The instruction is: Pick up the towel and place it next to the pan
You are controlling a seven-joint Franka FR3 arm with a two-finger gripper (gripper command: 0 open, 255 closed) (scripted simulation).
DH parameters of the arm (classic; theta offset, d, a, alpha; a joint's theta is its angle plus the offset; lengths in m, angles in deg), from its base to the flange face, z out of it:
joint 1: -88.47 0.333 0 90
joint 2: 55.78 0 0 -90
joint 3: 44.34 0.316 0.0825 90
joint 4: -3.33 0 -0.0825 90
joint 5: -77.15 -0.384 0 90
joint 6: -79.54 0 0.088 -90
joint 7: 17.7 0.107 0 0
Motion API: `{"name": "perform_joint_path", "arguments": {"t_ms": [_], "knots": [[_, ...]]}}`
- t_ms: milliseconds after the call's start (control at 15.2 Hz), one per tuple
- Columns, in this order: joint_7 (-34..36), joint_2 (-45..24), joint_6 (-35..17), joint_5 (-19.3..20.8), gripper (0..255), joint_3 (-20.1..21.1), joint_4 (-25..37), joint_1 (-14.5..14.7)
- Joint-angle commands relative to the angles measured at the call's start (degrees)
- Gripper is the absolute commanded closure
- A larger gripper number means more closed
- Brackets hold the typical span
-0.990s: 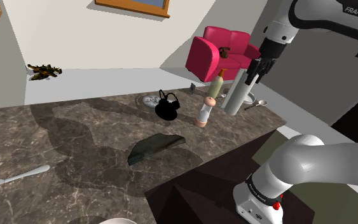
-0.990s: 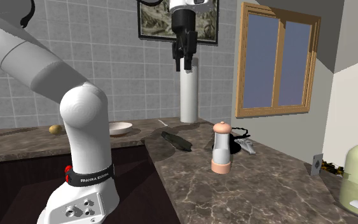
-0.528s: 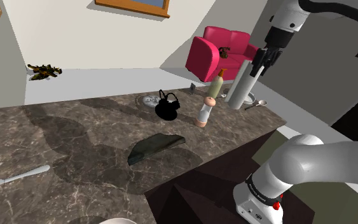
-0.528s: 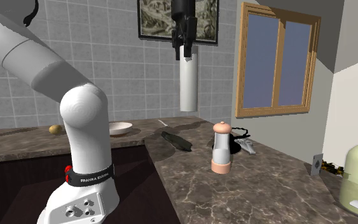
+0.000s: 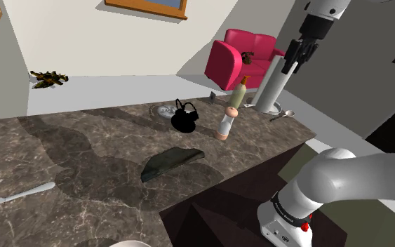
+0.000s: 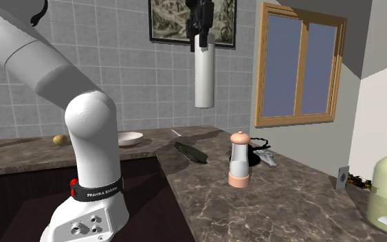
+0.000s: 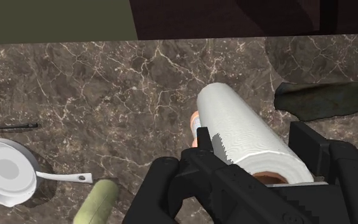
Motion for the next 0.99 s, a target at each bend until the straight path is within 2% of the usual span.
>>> {"name": "perform_joint_path", "arguments": {"t_ms": [0,528,924], "knots": [[-1.4,-1.1,0.6,0.8,255,-1.2,1.7,-0.2],[-12.2,-9.1,-2.0,5.5,255,-11.0,8.2,-1.5],[-20.8,-17.6,-3.8,6.4,255,-18.7,15.9,-2.1]]}}
